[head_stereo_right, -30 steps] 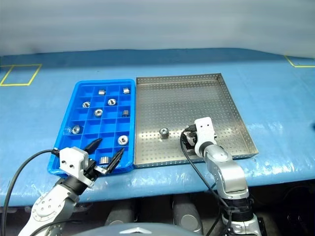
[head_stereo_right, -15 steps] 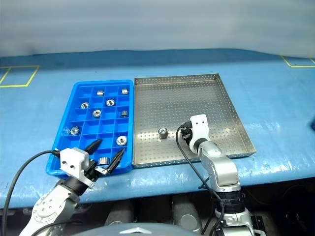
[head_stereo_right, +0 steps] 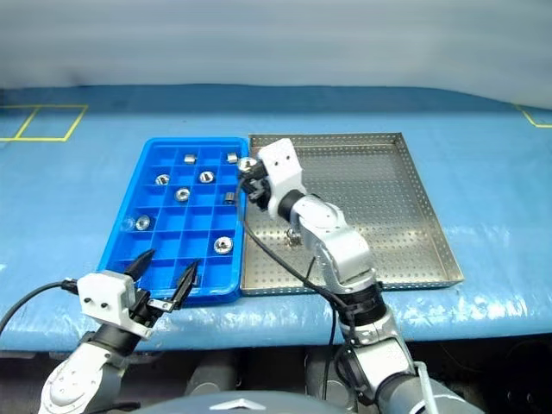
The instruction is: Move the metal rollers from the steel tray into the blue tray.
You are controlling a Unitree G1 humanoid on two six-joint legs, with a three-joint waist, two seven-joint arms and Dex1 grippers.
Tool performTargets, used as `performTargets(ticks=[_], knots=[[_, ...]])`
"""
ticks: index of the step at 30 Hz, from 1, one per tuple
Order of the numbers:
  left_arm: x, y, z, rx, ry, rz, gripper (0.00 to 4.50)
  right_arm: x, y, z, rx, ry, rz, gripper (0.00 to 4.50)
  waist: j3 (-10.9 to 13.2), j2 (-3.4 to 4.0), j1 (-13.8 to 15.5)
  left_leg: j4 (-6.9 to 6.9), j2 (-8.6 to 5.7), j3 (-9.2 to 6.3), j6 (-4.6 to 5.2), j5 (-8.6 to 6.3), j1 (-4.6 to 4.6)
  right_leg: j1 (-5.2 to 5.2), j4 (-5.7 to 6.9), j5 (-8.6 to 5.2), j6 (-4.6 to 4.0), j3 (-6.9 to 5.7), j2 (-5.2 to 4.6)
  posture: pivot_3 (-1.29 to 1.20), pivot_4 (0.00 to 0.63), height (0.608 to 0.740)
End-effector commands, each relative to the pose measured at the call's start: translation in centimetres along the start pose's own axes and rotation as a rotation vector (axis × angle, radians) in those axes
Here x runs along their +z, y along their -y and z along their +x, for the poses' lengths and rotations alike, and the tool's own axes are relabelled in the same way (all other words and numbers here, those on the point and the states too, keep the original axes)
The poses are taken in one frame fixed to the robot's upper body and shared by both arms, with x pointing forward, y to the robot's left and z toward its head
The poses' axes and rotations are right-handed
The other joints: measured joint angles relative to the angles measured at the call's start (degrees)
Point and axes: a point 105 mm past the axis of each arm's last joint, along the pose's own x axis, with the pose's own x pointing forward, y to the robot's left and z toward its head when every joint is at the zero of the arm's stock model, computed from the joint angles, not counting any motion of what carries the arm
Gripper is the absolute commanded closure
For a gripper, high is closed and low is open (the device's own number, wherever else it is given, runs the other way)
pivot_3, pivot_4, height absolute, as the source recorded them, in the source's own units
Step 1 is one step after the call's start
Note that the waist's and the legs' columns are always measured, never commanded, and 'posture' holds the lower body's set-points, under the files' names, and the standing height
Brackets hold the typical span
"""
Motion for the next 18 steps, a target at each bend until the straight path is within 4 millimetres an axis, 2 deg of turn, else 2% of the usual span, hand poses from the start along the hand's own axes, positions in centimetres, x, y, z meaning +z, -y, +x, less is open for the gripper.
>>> performTargets(ticks=[1,4,9,14,18], knots=[[1.5,-0.2,-1.2,0.062,0.056,0.031,0.0,0.4,-2.4,1.3,0.112,0.023,-0.026,2.85,0.01,0.01,1.06,-0.01,0.0,-0.01,0.0,0.0,0.0,0.0,0.0,-0.01,-0.02,-0.01,0.0,0.38,0.15,0.74],[1.3,-0.5,-2.3,0.123,0.042,0.026,0.0,-0.3,-3.8,2.1,0.172,0.004,-0.019,2.85,0.03,-0.01,2.68,0.0,0.0,-0.01,0.0,0.0,-0.02,-0.02,0.0,-0.05,-0.01,-0.03,-0.01,0.44,0.15,0.74],[1.0,-0.2,-3.3,0.172,0.029,0.012,0.0,-1.6,-4.7,3.2,0.216,-0.032,-0.014,2.85,0.1,-0.04,5.0,0.05,0.0,-0.01,-0.01,-0.01,-0.03,-0.05,-0.02,-0.06,0.0,-0.04,-0.02,0.5,0.15,0.74],[0.9,0.0,-3.6,0.186,0.031,0.01,0.0,-3.1,-3.9,3.8,0.2,-0.079,-0.01,2.85,0.11,-0.05,6.78,0.03,-0.01,0.02,-0.01,-0.01,-0.2,-0.23,-0.04,-0.07,0.0,-0.04,-0.03,0.51,0.15,0.74],[0.9,0.0,-3.5,0.183,0.034,0.011,0.0,-4.2,-3.0,3.7,0.171,-0.121,-0.005,2.85,0.11,-0.05,7.72,0.05,-0.01,0.03,-0.02,0.0,-0.73,-0.78,0.01,-0.05,0.0,-0.05,-0.01,0.49,0.15,0.74]])
